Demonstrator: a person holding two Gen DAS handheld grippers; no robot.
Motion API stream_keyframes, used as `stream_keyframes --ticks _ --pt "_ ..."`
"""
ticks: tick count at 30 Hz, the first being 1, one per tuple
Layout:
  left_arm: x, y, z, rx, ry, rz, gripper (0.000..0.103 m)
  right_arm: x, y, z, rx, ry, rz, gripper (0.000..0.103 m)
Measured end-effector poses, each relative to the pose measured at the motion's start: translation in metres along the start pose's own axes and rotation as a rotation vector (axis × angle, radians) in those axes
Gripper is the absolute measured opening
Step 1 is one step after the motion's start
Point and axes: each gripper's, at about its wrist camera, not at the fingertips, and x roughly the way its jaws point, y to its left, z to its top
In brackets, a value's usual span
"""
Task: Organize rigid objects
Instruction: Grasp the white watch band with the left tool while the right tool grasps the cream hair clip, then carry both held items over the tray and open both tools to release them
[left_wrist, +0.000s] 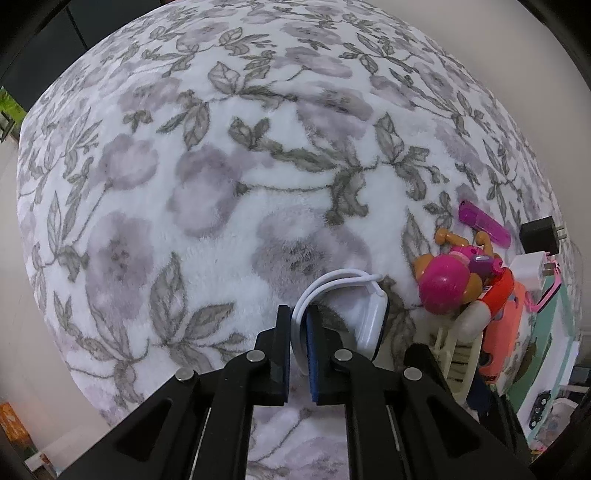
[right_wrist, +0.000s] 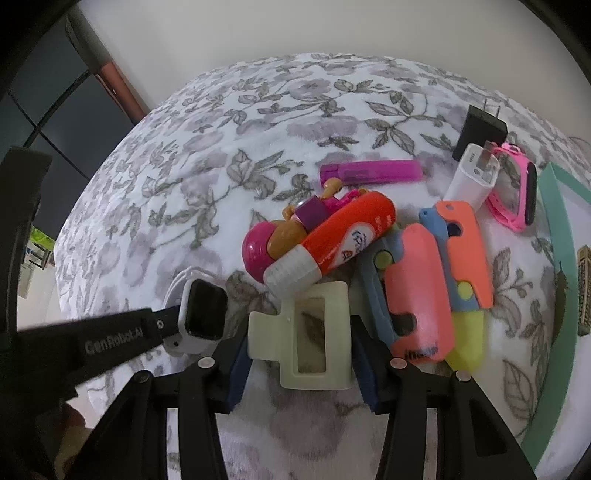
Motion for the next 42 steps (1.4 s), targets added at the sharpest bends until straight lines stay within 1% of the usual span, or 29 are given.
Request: stream_keyframes --ticks 3,5,10,14,17,22,25,27,29,30,32,37,42 --pt "-0.002 0.002 -0.002 -0.001 -0.003 -0.004 0.006 -0.006 -0.003 -0.003 0.005 0.003 -0.003 0.051" --pt "-0.008 0.002 -0.005 -0.003 -0.007 -0.009 0.006 -0.013 -0.007 -0.005 0.022 0.000 0.017 0.051" --pt "-0.026 -0.002 -0.008 0.003 -0.044 -0.025 0.006 -0.033 -0.014 -0.010 0.046 -0.015 0.046 0.051" --pt "-0.052 -0.009 -0.013 0.018 -0.110 -0.043 0.006 -0.055 -0.023 -0.011 0.081 -0.052 0.058 0.051" --pt "-0.077 -0.020 -0.020 0.051 -0.188 -0.061 0.006 -0.082 -0.034 -0.008 0.109 -0.113 0.054 0.051" --pt "-0.109 -0.049 -0.035 0.135 -0.285 -0.110 0.006 -0.139 -0.059 -0.007 0.131 -0.256 -0.040 0.051" --pt "-0.117 -0.074 -0.045 0.193 -0.319 -0.135 0.006 -0.168 -0.081 -0.009 0.168 -0.314 -0.096 0.051" --pt "-0.123 -0.092 -0.057 0.246 -0.333 -0.157 0.006 -0.183 -0.095 -0.010 0.189 -0.335 -0.157 0.051" --pt "-0.125 -0.110 -0.069 0.301 -0.337 -0.180 0.006 -0.194 -0.111 -0.014 0.208 -0.339 -0.221 0.051" --pt "-0.125 -0.120 -0.077 0.334 -0.332 -0.198 0.006 -0.200 -0.122 -0.018 0.223 -0.333 -0.263 0.051" --pt "-0.123 -0.137 -0.089 0.386 -0.315 -0.224 0.006 -0.208 -0.145 -0.024 0.254 -0.332 -0.315 0.051" --pt "-0.114 -0.177 -0.124 0.521 -0.314 -0.227 0.006 -0.220 -0.198 -0.043 0.353 -0.305 -0.374 0.051" --pt "-0.101 -0.207 -0.154 0.629 -0.271 -0.258 0.006 -0.224 -0.240 -0.062 0.455 -0.256 -0.406 0.051"
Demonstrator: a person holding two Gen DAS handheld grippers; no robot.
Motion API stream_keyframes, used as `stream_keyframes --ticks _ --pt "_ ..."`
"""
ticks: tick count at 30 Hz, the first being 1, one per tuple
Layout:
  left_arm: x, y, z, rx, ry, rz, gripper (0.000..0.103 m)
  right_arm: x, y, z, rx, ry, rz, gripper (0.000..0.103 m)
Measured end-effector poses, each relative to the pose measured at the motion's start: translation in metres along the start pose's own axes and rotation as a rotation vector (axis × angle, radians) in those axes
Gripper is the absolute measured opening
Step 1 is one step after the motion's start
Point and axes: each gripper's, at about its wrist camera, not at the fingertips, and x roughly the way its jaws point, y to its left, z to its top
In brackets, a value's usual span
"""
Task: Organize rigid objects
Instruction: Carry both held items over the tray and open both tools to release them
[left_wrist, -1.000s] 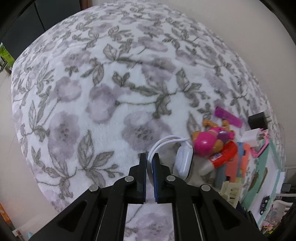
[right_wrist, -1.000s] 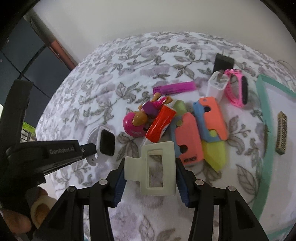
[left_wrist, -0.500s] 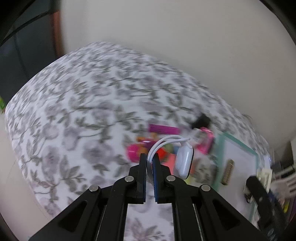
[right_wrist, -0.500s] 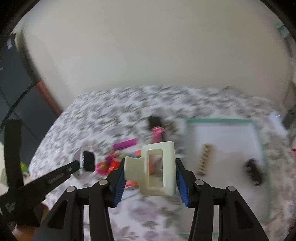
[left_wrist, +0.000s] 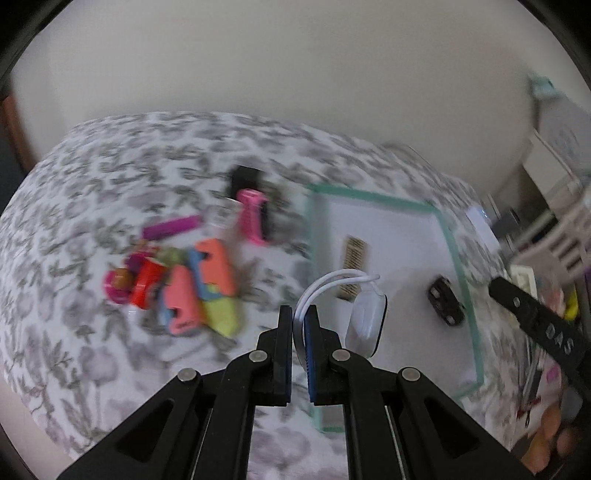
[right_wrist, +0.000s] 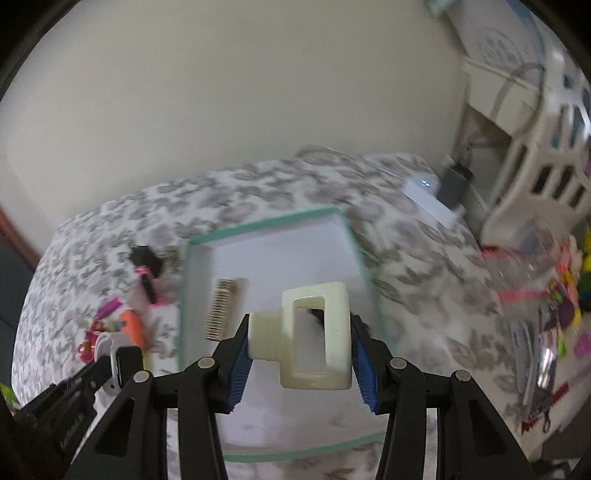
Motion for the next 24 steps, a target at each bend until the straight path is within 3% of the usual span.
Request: stream_keyframes --ticks 6,14,24 --pt "0.026 -0.038 -0.017 0.113 0.064 -0.005 0.006 0.028 -0.021 -0.011 0.030 0.091 -0.012 0.052" --pt "0.055 -0.057 -0.033 0.227 0.105 0.080 0.006 0.073 -0.016 -0.033 -0.010 0.220 -0.023 0.052" --pt "0.066 -0.055 -0.038 0.237 0.146 0.098 0.008 0.094 -0.018 -0.046 -0.007 0.290 -0.034 0.052"
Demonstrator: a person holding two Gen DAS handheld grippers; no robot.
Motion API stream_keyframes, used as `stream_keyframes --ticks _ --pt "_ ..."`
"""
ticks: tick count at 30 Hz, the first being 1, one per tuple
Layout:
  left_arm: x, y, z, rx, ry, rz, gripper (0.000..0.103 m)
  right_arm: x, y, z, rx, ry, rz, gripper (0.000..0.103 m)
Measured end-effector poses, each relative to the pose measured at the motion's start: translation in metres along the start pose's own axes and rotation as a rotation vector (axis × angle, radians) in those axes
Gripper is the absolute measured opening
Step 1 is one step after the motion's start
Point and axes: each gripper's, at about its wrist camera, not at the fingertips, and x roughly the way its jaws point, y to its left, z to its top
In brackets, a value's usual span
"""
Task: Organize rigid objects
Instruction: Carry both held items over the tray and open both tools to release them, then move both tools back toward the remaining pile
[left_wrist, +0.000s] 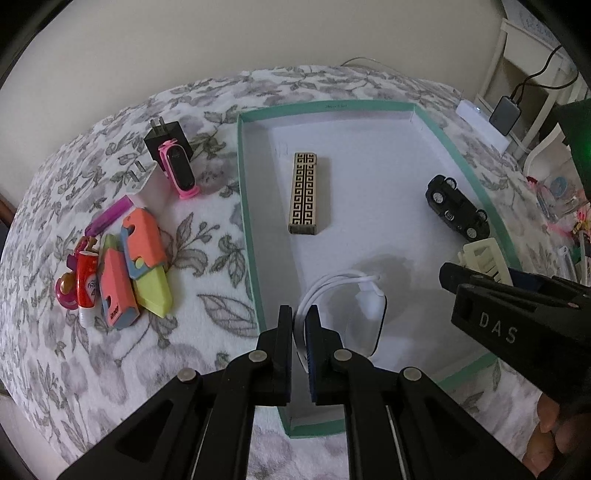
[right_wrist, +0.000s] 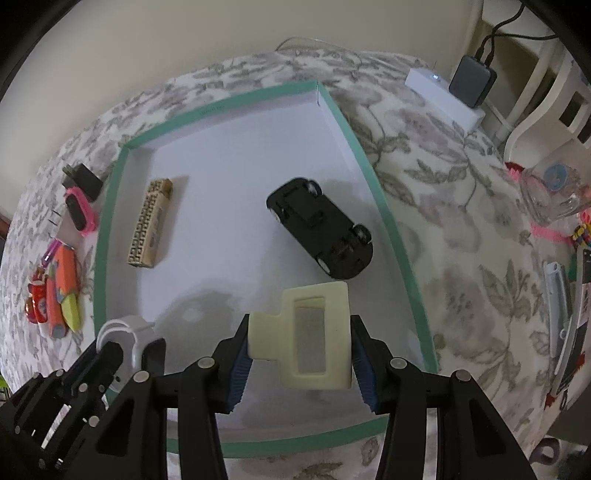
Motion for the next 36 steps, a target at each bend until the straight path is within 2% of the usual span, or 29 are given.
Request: stream_keyframes --ticks 17,21,23,24,27,30,34,36 --pt "0.004 -0.002 0.000 0.017 0.021 -0.012 0.008 0.007 0.005 -0.003 -0.002 0.029 0.000 0.052" --pt "0.003 0.001 0.001 0.006 0.015 -0.011 0.009 0.005 0.010 -0.002 -0.033 0.019 -0.039 0.052" --pt "0.003 0.004 0.002 -0.005 0.019 -0.019 0.020 0.003 0.011 -0.001 -0.032 0.011 -0.041 0.055" --pt "0.003 0.005 0.002 -0.010 0.017 -0.024 0.028 0.001 0.011 0.000 -0.028 0.005 -0.039 0.059" --pt "-0.003 0.005 0.004 -0.015 0.000 -0.040 0.034 -0.004 0.011 0.002 -0.033 -0.015 -0.045 0.062" --pt "-0.011 0.004 0.005 -0.004 -0.034 -0.031 0.050 -0.009 0.010 0.004 -0.032 -0.032 -0.041 0.062" --pt "-0.023 0.010 0.010 -0.017 -0.079 -0.037 0.055 -0.021 0.007 0.007 -0.018 -0.076 -0.035 0.063" --pt "-0.028 0.017 0.012 -0.041 -0.093 -0.044 0.063 -0.031 0.006 0.009 -0.009 -0.112 -0.036 0.067"
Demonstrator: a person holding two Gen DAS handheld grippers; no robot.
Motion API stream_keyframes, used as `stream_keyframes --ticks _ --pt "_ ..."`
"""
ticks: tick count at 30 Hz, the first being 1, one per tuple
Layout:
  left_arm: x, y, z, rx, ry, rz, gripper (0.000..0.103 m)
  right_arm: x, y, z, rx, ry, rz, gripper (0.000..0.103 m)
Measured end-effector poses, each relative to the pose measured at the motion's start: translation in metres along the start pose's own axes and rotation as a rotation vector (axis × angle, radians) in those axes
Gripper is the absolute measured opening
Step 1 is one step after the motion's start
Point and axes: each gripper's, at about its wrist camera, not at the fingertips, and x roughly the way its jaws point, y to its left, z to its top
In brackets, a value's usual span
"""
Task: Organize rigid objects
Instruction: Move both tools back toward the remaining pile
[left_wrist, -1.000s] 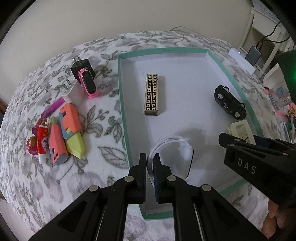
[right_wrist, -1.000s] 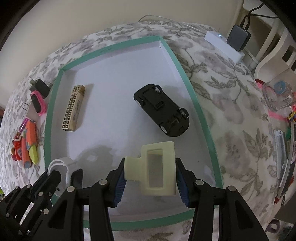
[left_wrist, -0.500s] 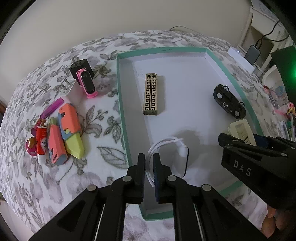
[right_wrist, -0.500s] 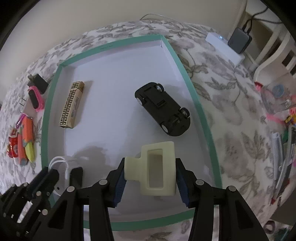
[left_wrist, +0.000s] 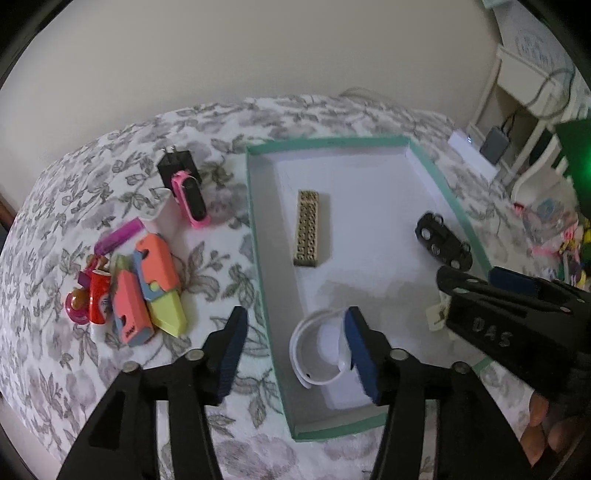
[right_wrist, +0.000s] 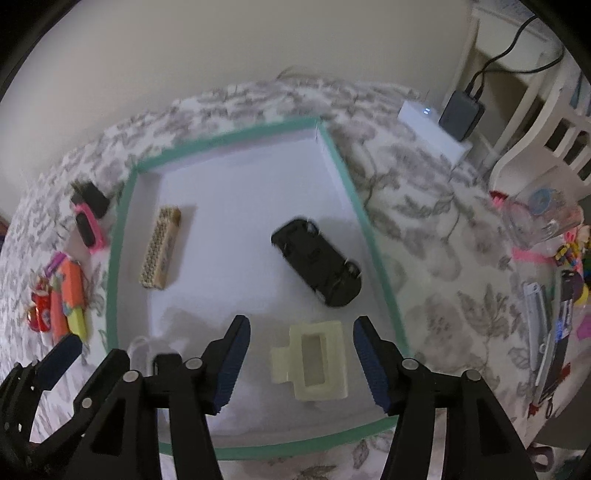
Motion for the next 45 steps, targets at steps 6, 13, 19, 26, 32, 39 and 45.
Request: stream_keyframes --ticks 6,13,19,26,32,39,45 --pt "-0.017 0.031 0.009 -0.095 -0.074 -0.003 0.080 -0.025 0.001 0.007 0.024 -0.090 0.016 0.072" --pt "-0.023 0.085 0.013 -0.259 -0.109 0.052 0.089 -0.036 0.014 0.007 0.026 -0.147 0.096 0.088" --pt "-0.020 0.141 0.006 -0.453 -0.080 0.048 0.097 -0.035 0.044 0.004 -0.017 -0.149 0.177 0.092" --pt "-0.016 0.193 -0.008 -0.635 -0.058 0.067 0.097 -0.027 0.067 -0.002 -0.033 -0.117 0.212 0.093" --pt "-0.014 0.233 -0.022 -0.755 -0.045 0.095 0.099 -0.022 0.091 -0.004 -0.039 -0.095 0.243 0.103" --pt "-0.007 0.273 -0.044 -0.883 0.003 0.084 0.099 -0.019 0.130 -0.006 -0.108 -0.089 0.257 0.103" --pt "-0.002 0.286 -0.046 -0.878 0.018 0.106 0.099 -0.013 0.175 -0.010 -0.188 -0.081 0.292 0.103"
